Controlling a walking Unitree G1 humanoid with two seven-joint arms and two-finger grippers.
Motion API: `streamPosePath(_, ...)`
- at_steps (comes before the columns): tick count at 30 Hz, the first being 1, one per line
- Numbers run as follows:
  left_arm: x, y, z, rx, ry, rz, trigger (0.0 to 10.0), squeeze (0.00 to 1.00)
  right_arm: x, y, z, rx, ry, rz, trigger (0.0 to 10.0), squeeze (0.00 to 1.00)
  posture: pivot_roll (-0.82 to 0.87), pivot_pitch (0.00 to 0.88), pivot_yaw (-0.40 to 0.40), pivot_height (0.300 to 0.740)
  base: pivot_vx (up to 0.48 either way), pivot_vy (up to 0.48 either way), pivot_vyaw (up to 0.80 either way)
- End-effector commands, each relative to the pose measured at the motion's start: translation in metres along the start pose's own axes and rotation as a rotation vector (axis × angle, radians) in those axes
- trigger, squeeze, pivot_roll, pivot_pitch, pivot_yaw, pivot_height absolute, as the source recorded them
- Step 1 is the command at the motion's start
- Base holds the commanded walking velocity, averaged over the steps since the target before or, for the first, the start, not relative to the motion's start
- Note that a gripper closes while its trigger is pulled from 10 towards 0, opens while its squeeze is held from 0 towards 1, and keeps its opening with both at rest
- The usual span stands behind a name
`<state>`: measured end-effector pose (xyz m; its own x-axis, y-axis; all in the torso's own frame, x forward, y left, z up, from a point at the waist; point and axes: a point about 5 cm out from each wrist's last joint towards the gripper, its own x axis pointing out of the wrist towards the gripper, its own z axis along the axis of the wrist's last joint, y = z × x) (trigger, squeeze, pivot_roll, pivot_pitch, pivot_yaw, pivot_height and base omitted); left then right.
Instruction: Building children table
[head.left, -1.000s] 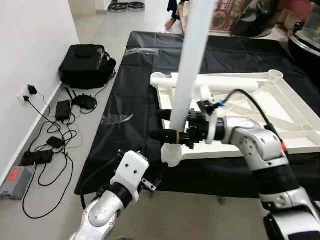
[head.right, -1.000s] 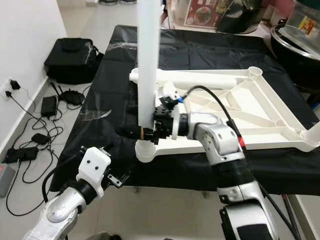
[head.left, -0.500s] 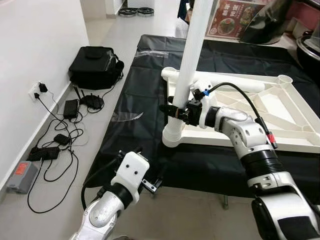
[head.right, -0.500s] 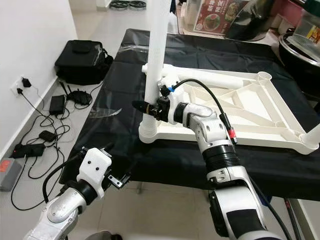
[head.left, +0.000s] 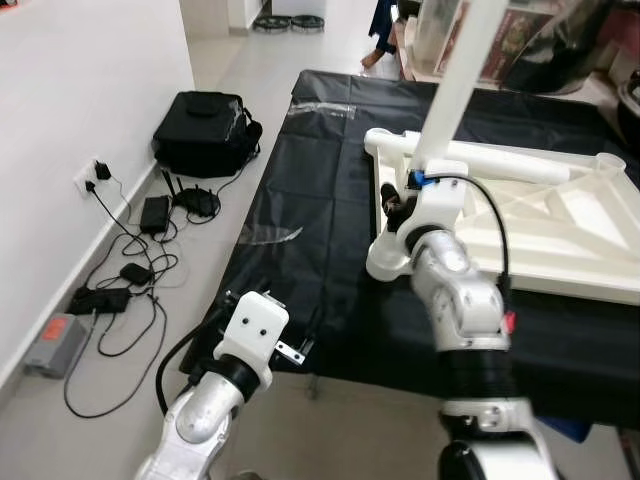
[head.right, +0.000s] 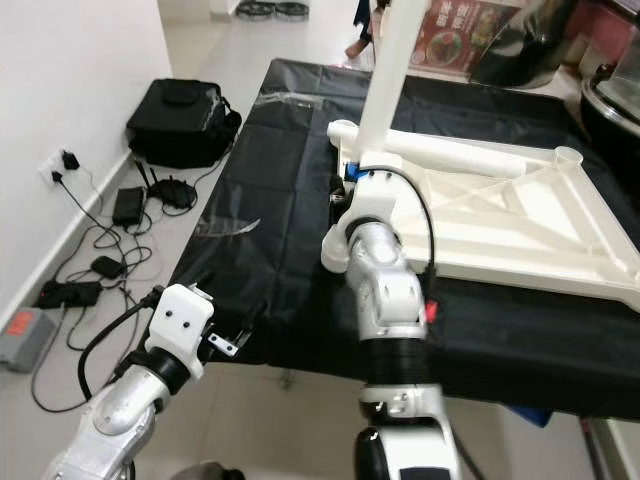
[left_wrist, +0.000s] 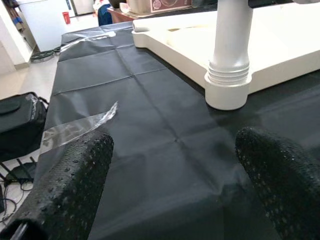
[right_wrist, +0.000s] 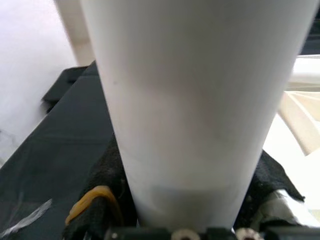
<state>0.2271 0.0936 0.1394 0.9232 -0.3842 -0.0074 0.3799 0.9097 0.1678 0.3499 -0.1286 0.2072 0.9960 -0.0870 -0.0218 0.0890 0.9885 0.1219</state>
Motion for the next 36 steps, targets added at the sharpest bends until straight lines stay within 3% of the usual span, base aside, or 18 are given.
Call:
streamPosePath(1, -0.002, -0.004, -0.009, -0.045, 0.036, -0.039, 10.0, 0.00, -0.004, 0.006, -0.010, 0.013, 0.040, 0.044, 0.0, 0.00, 0.15, 0.107, -0.071, 0.740, 0.000, 0.000, 0.00)
streamPosePath(2, -0.003, -0.006, -0.011, -0.075, 0.050, -0.067, 10.0, 0.00, -0.005, 0.016, -0.008, 0.014, 0.029, 0.116, 0.0, 0.00, 0.15, 0.107, -0.071, 0.740, 0.000, 0.000, 0.00)
streamPosePath(3, -0.005, -0.007, -0.012, -0.096, 0.052, -0.095, 10.0, 0.00, -0.004, 0.023, -0.006, 0.015, 0.022, 0.200, 10.0, 0.00, 0.15, 0.107, -0.072, 0.740, 0.000, 0.000, 0.00)
streamPosePath(4, -0.005, -0.007, -0.012, -0.096, 0.052, -0.095, 10.0, 0.00, -0.004, 0.023, -0.006, 0.015, 0.022, 0.200, 10.0, 0.00, 0.15, 0.107, -0.072, 0.740, 0.000, 0.000, 0.00)
streamPosePath(8, -0.008, -0.013, -0.016, -0.112, 0.064, -0.161, 10.0, 0.00, 0.000, 0.032, 0.002, 0.061, 0.036, 0.406, 10.0, 0.00, 0.14, 0.101, -0.075, 0.740, 0.000, 0.000, 0.00)
streamPosePath(9, -0.007, -0.014, -0.018, -0.113, 0.073, -0.162, 10.0, 0.00, 0.002, 0.031, 0.002, 0.065, 0.050, 0.470, 10.0, 0.65, 0.14, 0.101, -0.075, 0.740, 0.000, 0.000, 0.00)
streamPosePath(10, -0.007, -0.014, -0.018, -0.113, 0.073, -0.162, 10.0, 0.00, 0.002, 0.031, 0.002, 0.065, 0.050, 0.470, 10.0, 0.65, 0.14, 0.101, -0.075, 0.740, 0.000, 0.000, 0.00)
streamPosePath(11, -0.007, -0.015, -0.019, -0.114, 0.076, -0.162, 10.0, 0.00, 0.007, 0.022, 0.003, 0.047, 0.064, 0.536, 10.0, 1.00, 0.14, 0.098, -0.075, 0.740, 0.000, 0.000, 0.00)
streamPosePath(12, -0.007, -0.015, -0.019, -0.114, 0.076, -0.162, 10.0, 0.00, 0.007, 0.022, 0.003, 0.047, 0.064, 0.536, 10.0, 1.00, 0.14, 0.098, -0.075, 0.740, 0.000, 0.000, 0.00)
streamPosePath(16, -0.007, -0.016, -0.019, -0.106, 0.071, -0.161, 10.0, 0.00, 0.015, -0.004, 0.016, 0.034, 0.089, 0.693, 10.0, 1.00, 0.15, 0.096, -0.080, 0.740, 0.000, 0.000, 0.00)
streamPosePath(20, -0.007, -0.016, -0.019, -0.103, 0.071, -0.162, 10.0, 0.00, 0.012, -0.006, 0.018, 0.032, 0.093, 0.769, 10.0, 1.00, 0.15, 0.093, -0.079, 0.740, 0.000, 0.000, 0.00)
streamPosePath(21, -0.007, -0.016, -0.019, -0.101, 0.072, -0.164, 10.0, 0.00, 0.007, -0.006, 0.020, -0.001, 0.082, 0.853, 10.0, 0.00, 0.15, 0.092, -0.080, 0.740, 0.000, 0.000, 0.00)
streamPosePath(23, -0.007, -0.016, -0.019, -0.101, 0.072, -0.164, 10.0, 0.00, 0.007, -0.006, 0.020, -0.001, 0.082, 0.853, 10.0, 0.00, 0.15, 0.092, -0.080, 0.740, 0.000, 0.000, 0.00)
streamPosePath(26, -0.008, -0.016, -0.019, -0.099, 0.073, -0.175, 10.0, 0.00, -0.012, -0.007, 0.016, -0.081, 0.118, 1.162, 10.0, 0.00, 0.16, 0.089, -0.079, 0.740, 0.000, 0.000, 0.00)
streamPosePath(28, -0.008, -0.016, -0.020, -0.098, 0.073, -0.178, 10.0, 0.00, -0.015, -0.007, 0.015, -0.089, 0.133, 1.216, 10.0, 0.00, 0.16, 0.089, -0.079, 0.740, 0.000, 0.000, 0.00)
streamPosePath(29, -0.008, -0.016, -0.020, -0.095, 0.072, -0.181, 10.0, 0.00, -0.022, -0.008, 0.015, -0.080, 0.147, 1.307, 10.0, 0.00, 0.16, 0.089, -0.082, 0.740, 0.000, 0.000, 0.00)
streamPosePath(33, -0.008, -0.017, -0.020, -0.093, 0.073, -0.183, 10.0, 0.00, -0.027, -0.007, 0.014, -0.084, 0.174, 1.418, 10.0, 0.00, 0.16, 0.090, -0.085, 0.740, 0.000, 0.000, 0.00)
streamPosePath(36, -0.008, -0.017, -0.020, -0.090, 0.072, -0.185, 10.0, 0.00, -0.022, -0.007, 0.010, -0.140, 0.199, 1.414, 10.0, 0.00, 0.16, 0.091, -0.087, 0.740, 0.000, 0.000, 0.00)
